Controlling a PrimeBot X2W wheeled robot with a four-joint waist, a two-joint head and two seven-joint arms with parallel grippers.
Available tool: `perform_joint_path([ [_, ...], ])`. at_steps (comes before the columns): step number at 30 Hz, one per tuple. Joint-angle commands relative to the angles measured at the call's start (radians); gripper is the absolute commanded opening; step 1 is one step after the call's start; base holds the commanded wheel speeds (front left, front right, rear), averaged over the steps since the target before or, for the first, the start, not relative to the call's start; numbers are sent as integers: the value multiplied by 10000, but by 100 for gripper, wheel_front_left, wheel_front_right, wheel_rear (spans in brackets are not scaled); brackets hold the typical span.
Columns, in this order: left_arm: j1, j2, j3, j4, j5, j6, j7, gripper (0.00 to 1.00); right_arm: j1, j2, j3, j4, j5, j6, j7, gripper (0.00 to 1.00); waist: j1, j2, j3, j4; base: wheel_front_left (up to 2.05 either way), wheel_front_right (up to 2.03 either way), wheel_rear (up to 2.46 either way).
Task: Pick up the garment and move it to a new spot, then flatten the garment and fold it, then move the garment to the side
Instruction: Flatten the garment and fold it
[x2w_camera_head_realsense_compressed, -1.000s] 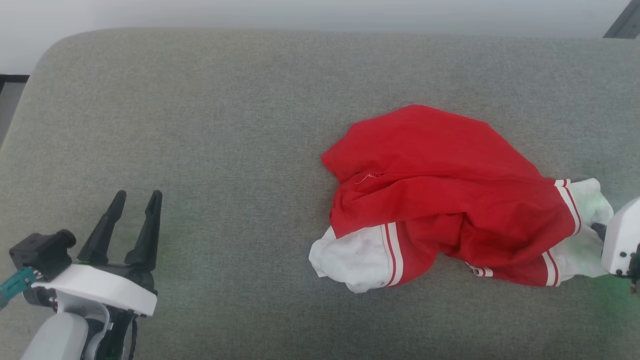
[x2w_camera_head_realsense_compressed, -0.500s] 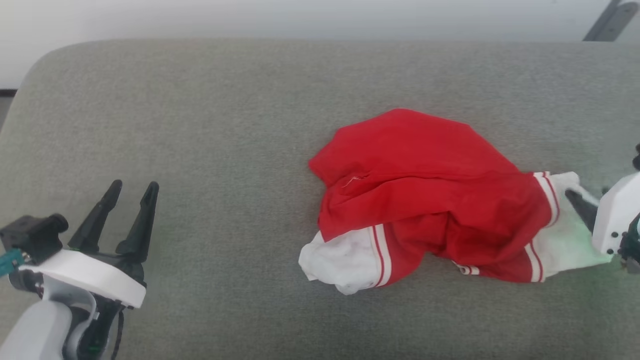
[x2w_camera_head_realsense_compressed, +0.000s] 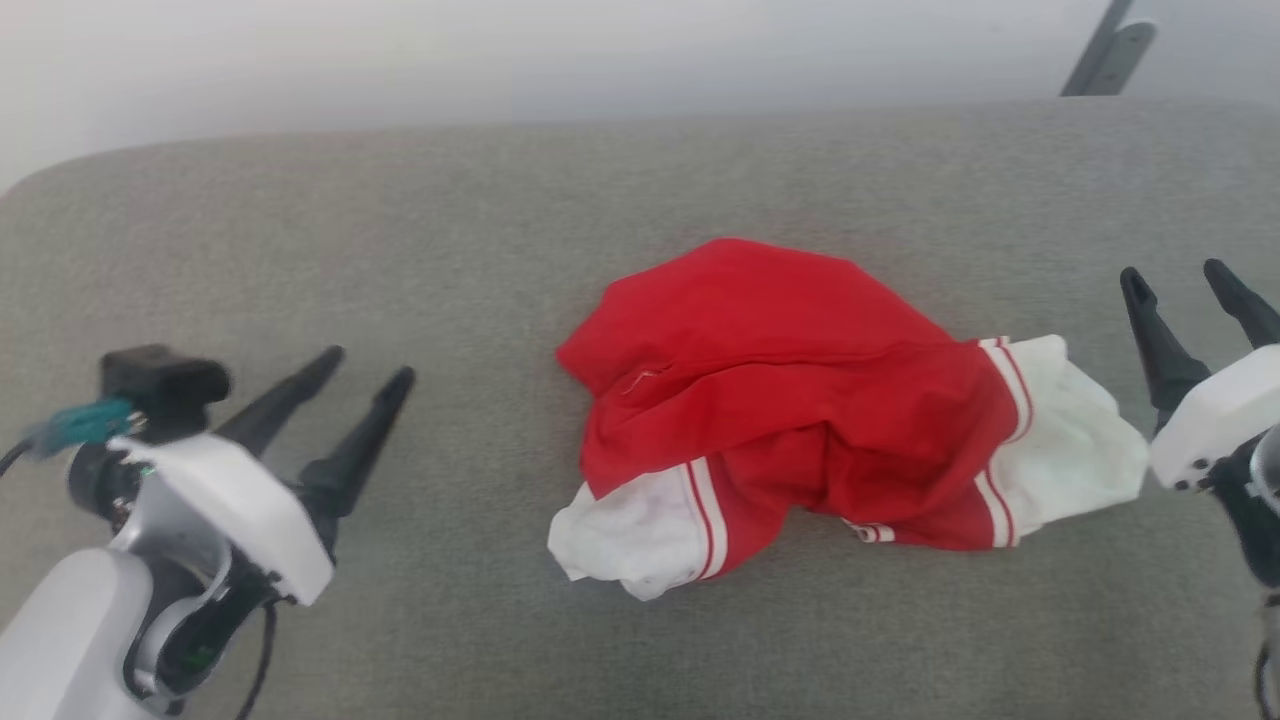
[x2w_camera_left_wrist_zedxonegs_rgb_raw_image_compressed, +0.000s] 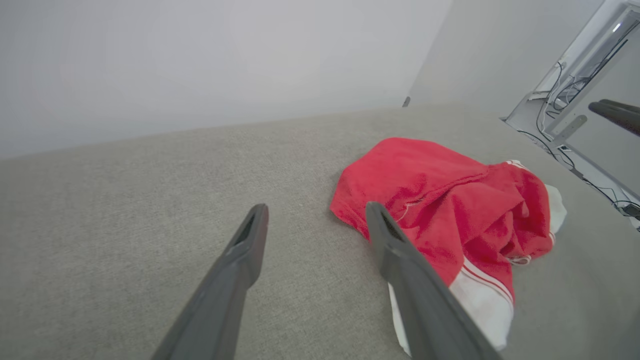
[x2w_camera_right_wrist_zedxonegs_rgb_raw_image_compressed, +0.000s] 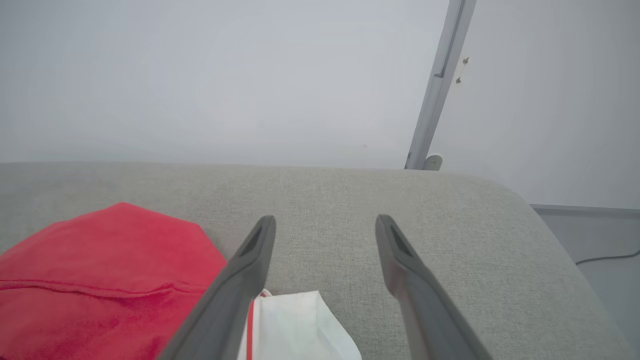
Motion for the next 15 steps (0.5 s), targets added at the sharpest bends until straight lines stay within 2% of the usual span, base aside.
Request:
perform_joint_path([
  [1,-166,2,-83,-111,-227,96,375,100,172,165,-68,-78,-182,0,-244,100,-1,0,-106,-159,0,0,0],
  [6,-607,220,-791,-763,-371,342,2305,100,455,936,-520,-275,-840,0,-980,100,-1,0,-206,-490,0,0,0],
  [10,-1019,242,-1327,-1011,-773,733,4018,100,595,1509,-729,-411,-1164,0,-1219,100,-1,0,-189,-728,0,0,0],
  [15,-1399,85,-1859,-1055,-1153,1082,5541,100,649,1909,-723,-580,-1328,0,-1334,100,-1,0,-81,-992,0,0,0],
])
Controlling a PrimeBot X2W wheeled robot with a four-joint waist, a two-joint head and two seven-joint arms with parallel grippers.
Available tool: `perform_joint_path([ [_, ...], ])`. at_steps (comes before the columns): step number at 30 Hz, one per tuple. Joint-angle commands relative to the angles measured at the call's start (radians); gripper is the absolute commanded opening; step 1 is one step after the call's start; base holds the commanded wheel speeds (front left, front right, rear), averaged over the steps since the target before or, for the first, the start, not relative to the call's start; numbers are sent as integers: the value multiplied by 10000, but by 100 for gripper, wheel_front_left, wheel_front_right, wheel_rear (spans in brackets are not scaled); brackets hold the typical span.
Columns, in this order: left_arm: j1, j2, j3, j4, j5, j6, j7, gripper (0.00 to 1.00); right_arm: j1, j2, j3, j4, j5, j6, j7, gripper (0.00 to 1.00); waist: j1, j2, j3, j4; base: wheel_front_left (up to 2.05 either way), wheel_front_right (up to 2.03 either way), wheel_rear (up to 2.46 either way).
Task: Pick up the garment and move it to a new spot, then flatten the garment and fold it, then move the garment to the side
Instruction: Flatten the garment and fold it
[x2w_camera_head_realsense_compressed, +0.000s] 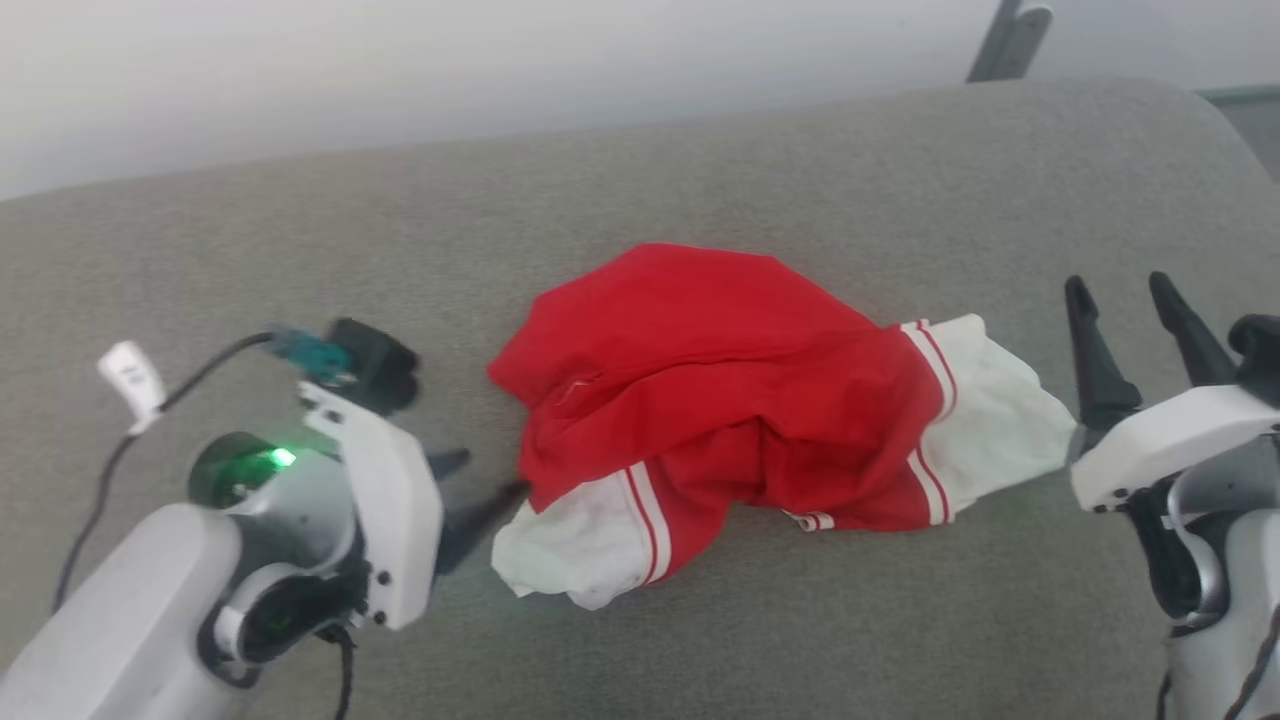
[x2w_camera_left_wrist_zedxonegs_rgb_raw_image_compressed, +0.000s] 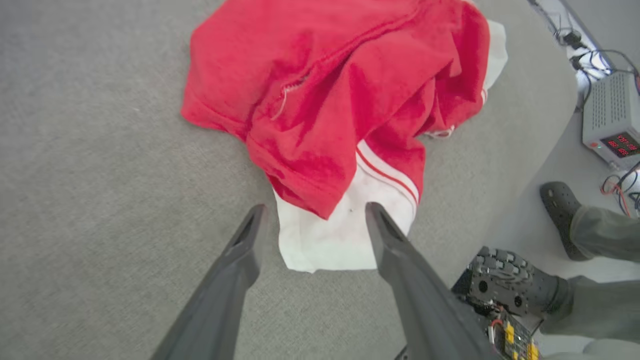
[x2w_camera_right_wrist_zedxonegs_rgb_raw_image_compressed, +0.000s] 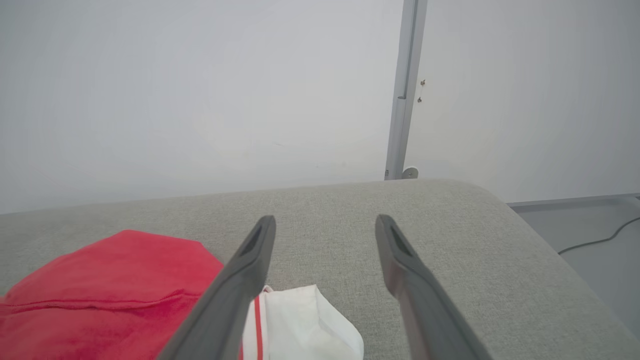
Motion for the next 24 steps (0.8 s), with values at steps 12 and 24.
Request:
perform_joint_path([
  [12,-735,-352,-1325,1044,-15,588,2383,100,-330,465,311,-269,23,0,-174,100,0,0,574,-866,0,0,0],
  [24,-936,-877,-1904,3767,699,287,1715,100,-542,468,560,-155,75,0,-271,100,0,0,909,-1077,0,0,0],
])
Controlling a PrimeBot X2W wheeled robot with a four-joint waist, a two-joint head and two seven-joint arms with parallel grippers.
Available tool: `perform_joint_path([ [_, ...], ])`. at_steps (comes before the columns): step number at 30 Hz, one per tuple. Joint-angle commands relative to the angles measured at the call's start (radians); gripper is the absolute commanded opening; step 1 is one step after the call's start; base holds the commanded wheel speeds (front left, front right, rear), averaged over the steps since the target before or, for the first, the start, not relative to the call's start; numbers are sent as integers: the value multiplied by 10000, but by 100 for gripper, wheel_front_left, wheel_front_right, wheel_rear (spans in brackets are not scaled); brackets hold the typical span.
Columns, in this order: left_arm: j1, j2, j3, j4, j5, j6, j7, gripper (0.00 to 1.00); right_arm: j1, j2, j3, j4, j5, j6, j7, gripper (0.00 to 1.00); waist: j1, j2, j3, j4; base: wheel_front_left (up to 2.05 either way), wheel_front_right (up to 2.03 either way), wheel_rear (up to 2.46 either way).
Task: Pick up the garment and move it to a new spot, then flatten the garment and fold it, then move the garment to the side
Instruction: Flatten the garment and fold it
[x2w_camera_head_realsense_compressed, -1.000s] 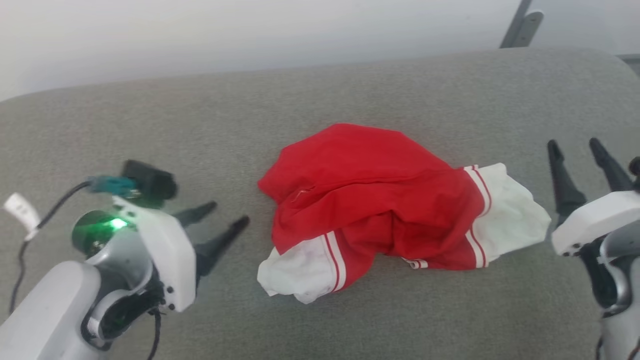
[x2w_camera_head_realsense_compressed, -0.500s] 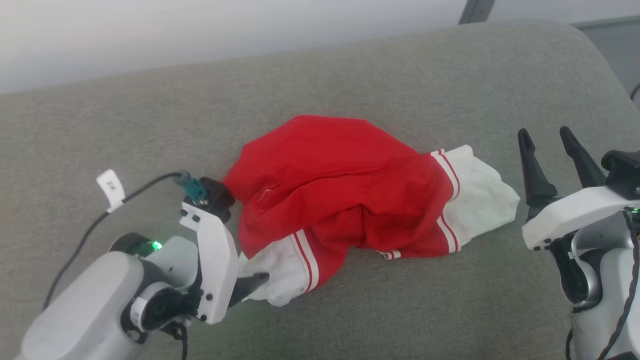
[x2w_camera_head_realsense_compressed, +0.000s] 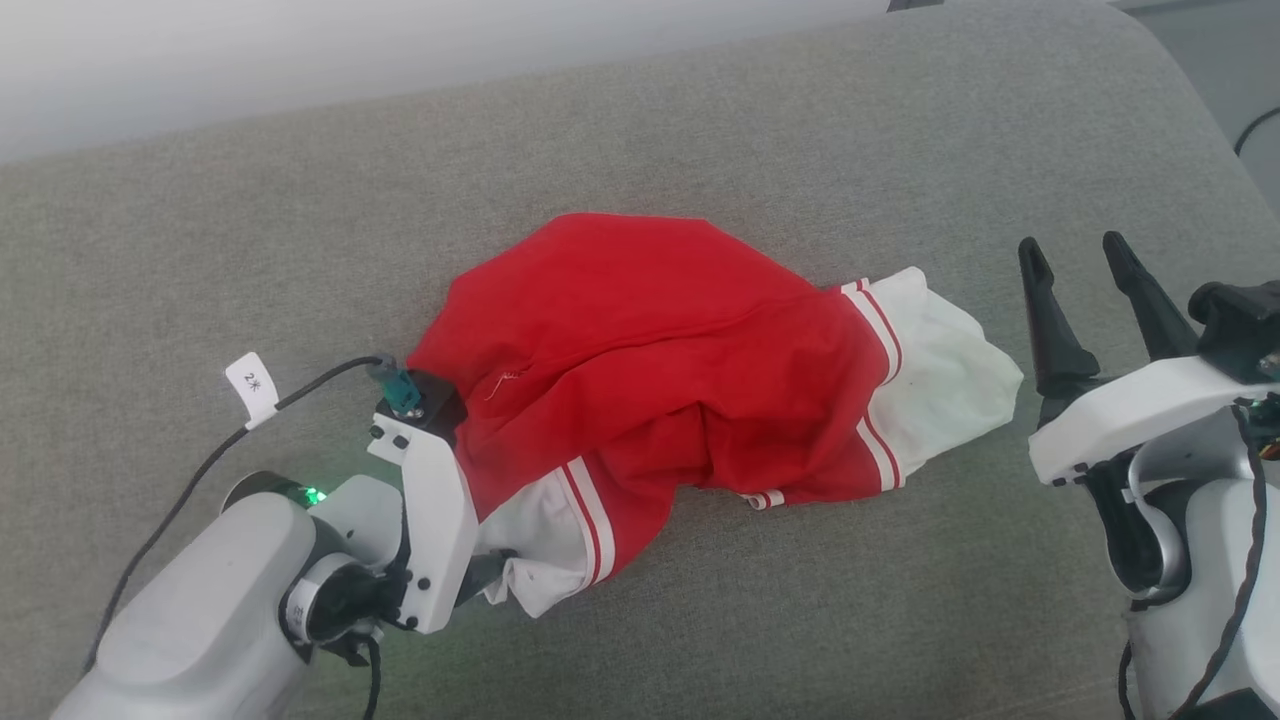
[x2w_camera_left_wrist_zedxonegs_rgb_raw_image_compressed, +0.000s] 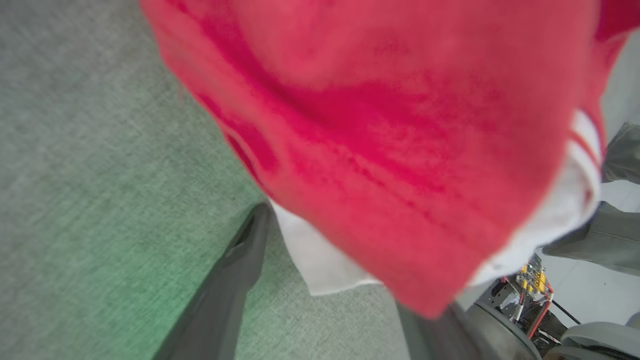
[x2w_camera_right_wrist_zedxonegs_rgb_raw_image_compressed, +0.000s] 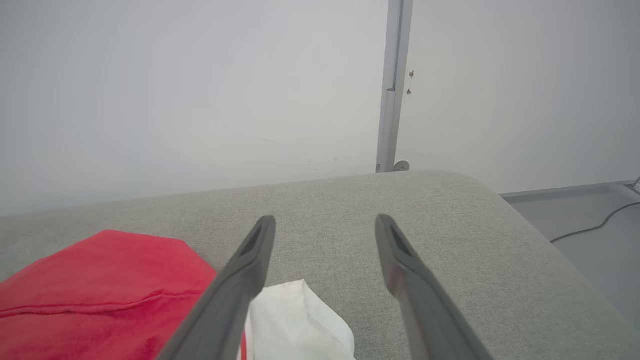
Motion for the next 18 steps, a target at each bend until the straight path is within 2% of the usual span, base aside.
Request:
perform_joint_path([
  [1,134,-26,-211,584,129,-82,-61,44,-77,-38,60,27,66,0,-89,100,0,-1,16,12,0,0,0],
  [2,107,-100,-232,729,101,-149,-100,0,-104,-56,67,40,71,0,-105,100,0,-1,24,22,0,0,0],
  [7,-137,-245,-156,1111,-6,-451,-338,0,-172,-132,105,90,149,0,-249,100,0,-1,20,124,0,0,0],
  [11,-387,40,192,1122,-108,-504,-609,0,-144,-249,97,48,141,0,-443,100,0,-1,-45,310,0,0,0],
  [18,-393,492,880,684,-413,-340,-980,0,61,-335,22,-48,116,0,-616,100,0,-1,-222,686,0,0,0],
])
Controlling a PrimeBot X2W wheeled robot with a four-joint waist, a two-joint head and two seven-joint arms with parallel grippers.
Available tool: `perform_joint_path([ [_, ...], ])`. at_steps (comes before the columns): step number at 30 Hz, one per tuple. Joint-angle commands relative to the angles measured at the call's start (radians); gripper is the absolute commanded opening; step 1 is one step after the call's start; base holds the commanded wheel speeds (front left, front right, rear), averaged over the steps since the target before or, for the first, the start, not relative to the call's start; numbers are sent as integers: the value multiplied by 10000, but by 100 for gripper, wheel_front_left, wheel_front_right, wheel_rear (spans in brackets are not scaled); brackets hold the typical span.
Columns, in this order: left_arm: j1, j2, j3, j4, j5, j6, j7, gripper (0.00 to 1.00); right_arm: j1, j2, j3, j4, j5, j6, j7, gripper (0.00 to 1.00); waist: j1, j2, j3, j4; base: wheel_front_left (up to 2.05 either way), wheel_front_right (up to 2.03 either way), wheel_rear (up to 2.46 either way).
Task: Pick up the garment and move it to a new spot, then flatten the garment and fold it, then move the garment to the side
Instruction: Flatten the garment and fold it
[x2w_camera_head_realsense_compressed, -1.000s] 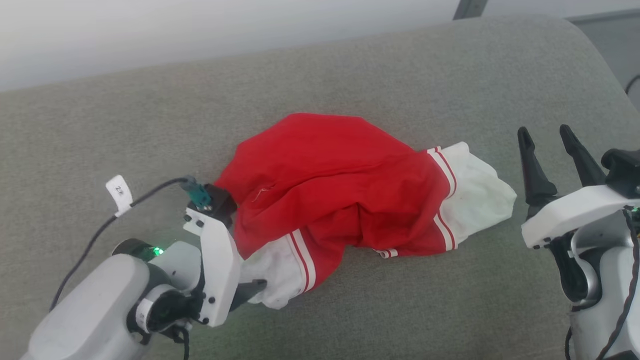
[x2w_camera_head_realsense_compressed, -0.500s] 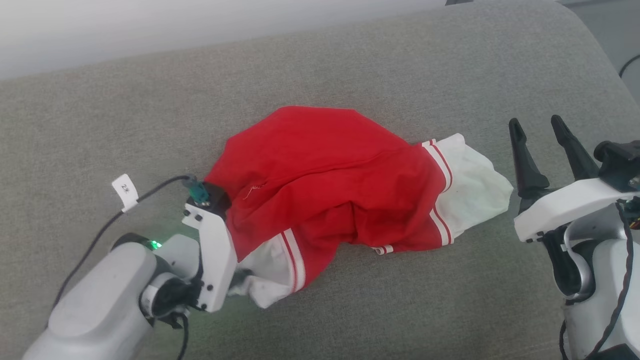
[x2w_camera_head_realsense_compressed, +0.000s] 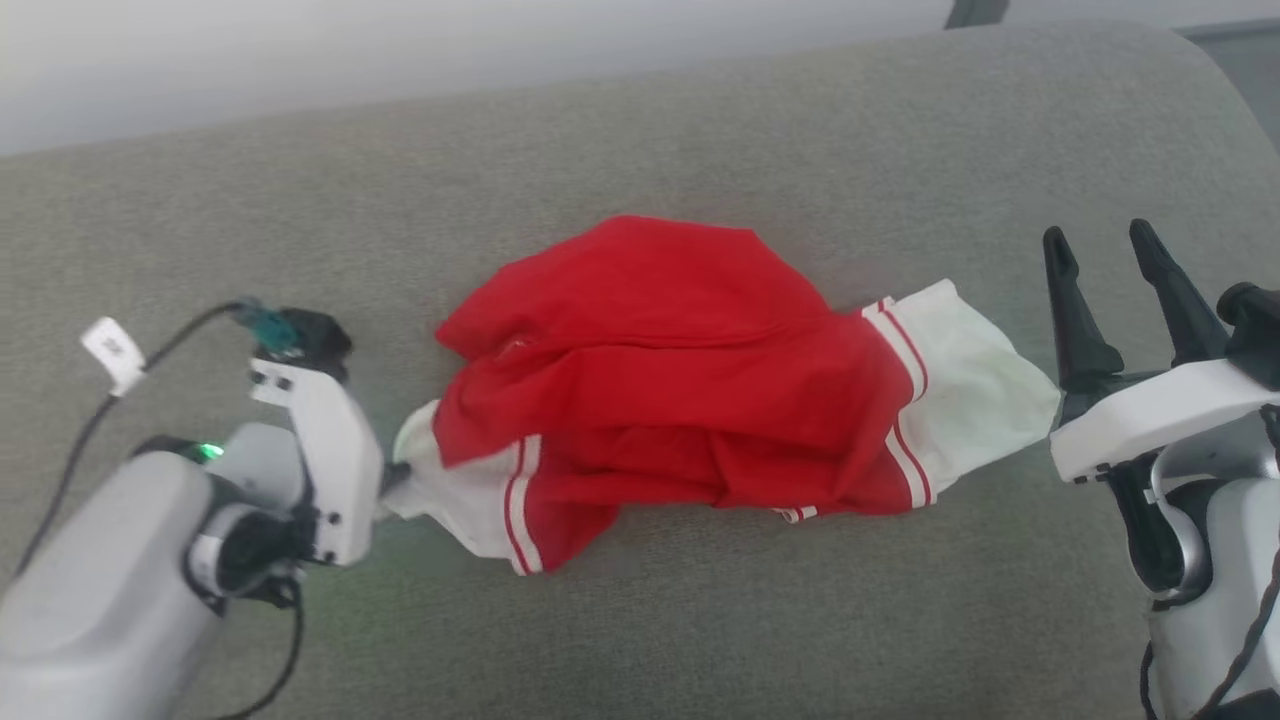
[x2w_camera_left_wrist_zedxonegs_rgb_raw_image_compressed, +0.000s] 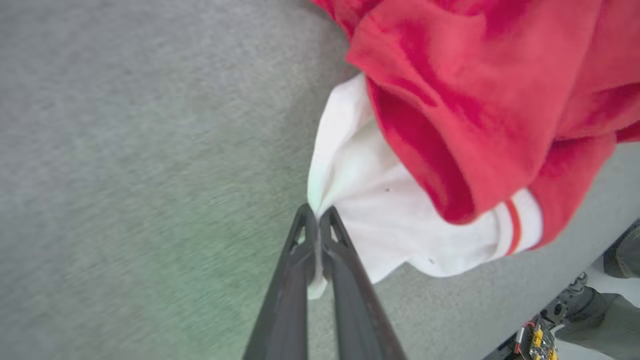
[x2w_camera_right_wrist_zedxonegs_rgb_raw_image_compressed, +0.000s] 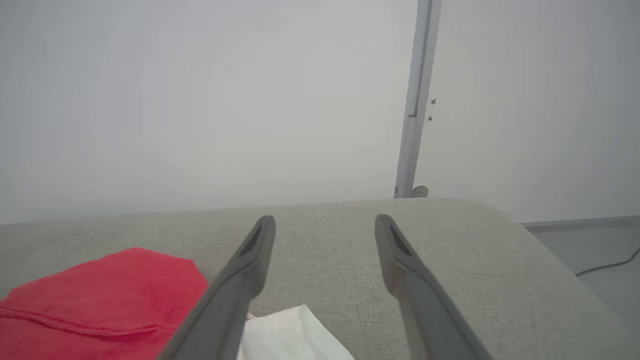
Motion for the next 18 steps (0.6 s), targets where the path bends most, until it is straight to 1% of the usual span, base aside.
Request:
perform_joint_path([
  [1,49,58,90,-84,-28,40,-45,0,109,-23,-29,-58,7,0,-50,100,0,0,-88,129,0,0,0],
  [5,242,673,579,-481,-246,281,-99,0,239,15,-152,-90,-57,0,-18,100,0,0,-253,425,0,0,0],
  [10,587,1590,1160,-1029,-388,729,-13,0,389,57,-262,-164,-171,0,38,100,0,0,-387,714,0,0,0],
  [13,887,2125,1440,-1046,-398,1007,-18,0,402,97,-194,-227,-181,0,108,100,0,0,-421,793,0,0,0],
  [16,1197,2343,1609,-870,-424,1145,-222,0,404,95,-170,-241,-192,0,157,100,0,0,-426,822,0,0,0],
  [18,1396,2305,1618,-616,-451,1093,-411,0,445,145,-107,-267,-225,0,161,100,0,0,-431,829,0,0,0],
])
